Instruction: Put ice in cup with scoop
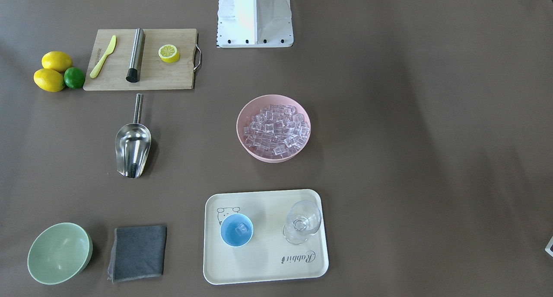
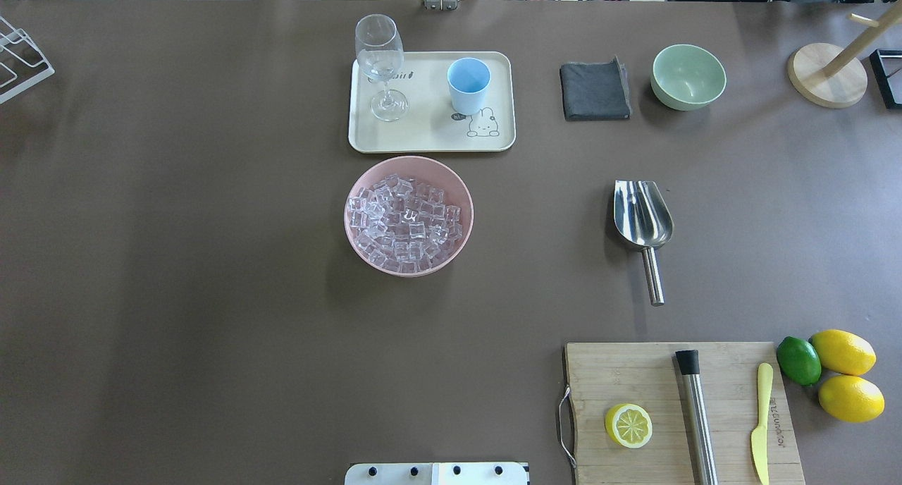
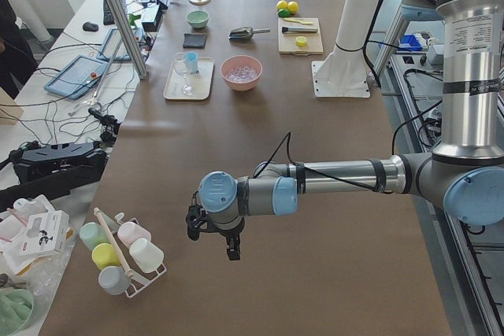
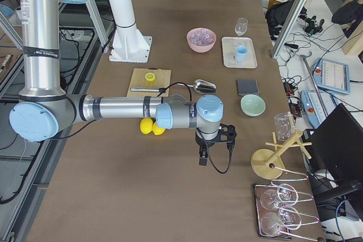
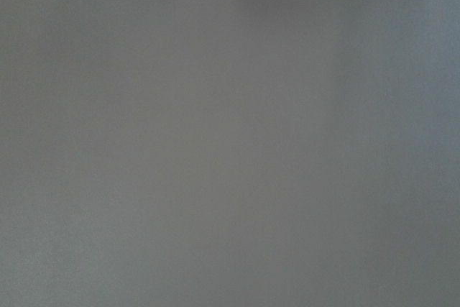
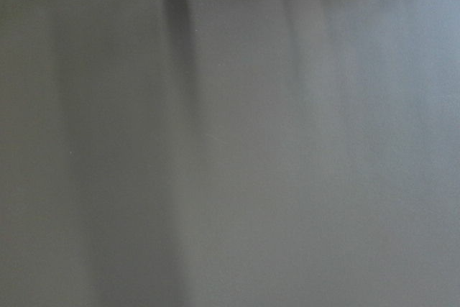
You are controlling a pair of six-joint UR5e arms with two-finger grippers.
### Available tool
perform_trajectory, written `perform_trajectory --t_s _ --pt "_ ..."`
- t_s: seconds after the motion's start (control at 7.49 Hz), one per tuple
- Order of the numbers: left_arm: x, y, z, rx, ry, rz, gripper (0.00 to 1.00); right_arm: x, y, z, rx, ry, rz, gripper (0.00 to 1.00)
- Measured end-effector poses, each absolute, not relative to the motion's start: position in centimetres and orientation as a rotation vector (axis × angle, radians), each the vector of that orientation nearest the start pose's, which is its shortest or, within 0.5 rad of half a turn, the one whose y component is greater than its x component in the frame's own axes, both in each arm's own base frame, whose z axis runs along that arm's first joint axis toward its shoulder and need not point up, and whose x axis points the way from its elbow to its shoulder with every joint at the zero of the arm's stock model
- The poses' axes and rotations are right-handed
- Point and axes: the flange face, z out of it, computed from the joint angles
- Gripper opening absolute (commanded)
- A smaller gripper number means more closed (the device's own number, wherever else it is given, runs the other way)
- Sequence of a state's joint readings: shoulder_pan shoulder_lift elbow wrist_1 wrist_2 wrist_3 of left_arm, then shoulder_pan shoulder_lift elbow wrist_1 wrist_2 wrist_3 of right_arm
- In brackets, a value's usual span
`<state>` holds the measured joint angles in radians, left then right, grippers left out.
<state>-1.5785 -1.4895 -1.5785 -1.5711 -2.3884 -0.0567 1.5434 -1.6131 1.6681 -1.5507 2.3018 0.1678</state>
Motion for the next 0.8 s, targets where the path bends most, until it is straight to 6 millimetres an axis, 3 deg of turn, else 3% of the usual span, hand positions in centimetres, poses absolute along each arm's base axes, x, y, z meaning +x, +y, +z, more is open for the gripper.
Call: perform_trajectory --t_s 0.8 --pt "-6.51 -44.95 69.15 -0.090 0.816 -0.091 0.98 4.97 -48.00 63.11 -0.006 -0.772 0.102 1.00"
